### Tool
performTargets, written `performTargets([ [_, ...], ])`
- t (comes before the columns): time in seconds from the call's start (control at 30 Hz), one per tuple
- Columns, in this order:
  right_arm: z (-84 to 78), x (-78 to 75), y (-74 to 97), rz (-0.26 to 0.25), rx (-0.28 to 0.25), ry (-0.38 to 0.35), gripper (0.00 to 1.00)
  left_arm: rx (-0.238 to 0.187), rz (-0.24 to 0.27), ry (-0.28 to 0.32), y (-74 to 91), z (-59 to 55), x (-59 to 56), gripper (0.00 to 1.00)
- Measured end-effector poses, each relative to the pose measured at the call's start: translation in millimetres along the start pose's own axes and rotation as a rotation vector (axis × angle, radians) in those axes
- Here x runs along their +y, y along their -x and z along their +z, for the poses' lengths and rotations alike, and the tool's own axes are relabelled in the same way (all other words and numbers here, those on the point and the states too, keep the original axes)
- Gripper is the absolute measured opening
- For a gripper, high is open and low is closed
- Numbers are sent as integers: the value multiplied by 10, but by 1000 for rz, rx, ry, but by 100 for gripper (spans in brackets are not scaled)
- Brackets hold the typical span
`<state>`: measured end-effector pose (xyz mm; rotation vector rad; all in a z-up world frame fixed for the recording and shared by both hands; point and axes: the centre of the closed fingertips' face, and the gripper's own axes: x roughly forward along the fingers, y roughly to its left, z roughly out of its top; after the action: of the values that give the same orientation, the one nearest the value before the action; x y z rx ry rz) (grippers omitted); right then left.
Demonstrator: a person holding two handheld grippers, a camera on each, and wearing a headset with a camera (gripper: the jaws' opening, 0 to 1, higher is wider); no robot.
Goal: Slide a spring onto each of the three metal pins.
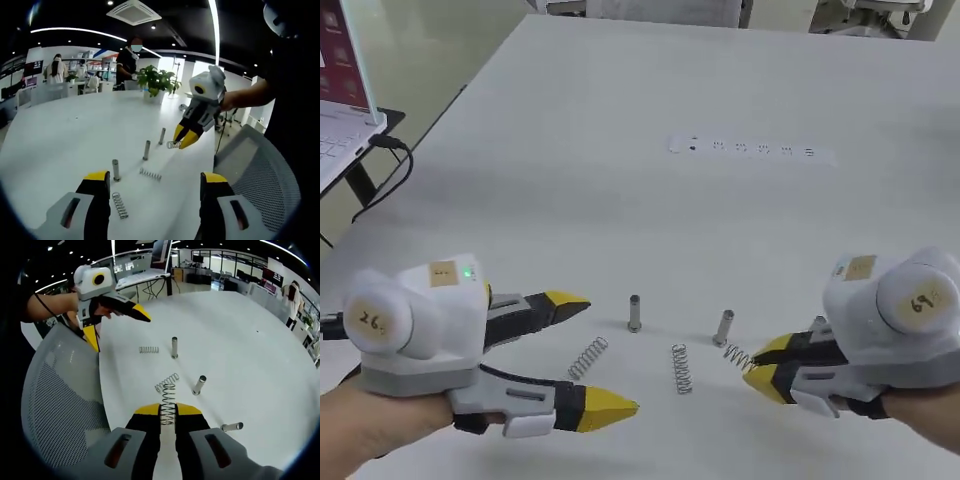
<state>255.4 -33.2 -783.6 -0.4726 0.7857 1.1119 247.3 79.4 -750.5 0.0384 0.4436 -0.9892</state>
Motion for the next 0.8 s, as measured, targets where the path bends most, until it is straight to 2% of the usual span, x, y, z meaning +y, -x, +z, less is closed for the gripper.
performTargets([
  [0.17, 38, 40, 9, 16, 1, 52, 7, 11, -36, -45, -92, -33, -76, 61],
  [0.27, 58, 69, 20, 24, 0, 83, 7, -14, -63, -67, -135, 8, -136, 56],
  [0.43, 83, 122, 38, 42, 0, 138, 7, -33, -99, -95, -202, 66, -200, 47],
  [0.6, 117, 175, 46, 57, -5, 174, 7, -26, -123, -117, -267, 60, -233, 42],
  [0.8, 150, 262, 46, 80, -10, 233, 7, -23, -178, -156, -350, 70, -335, 37],
])
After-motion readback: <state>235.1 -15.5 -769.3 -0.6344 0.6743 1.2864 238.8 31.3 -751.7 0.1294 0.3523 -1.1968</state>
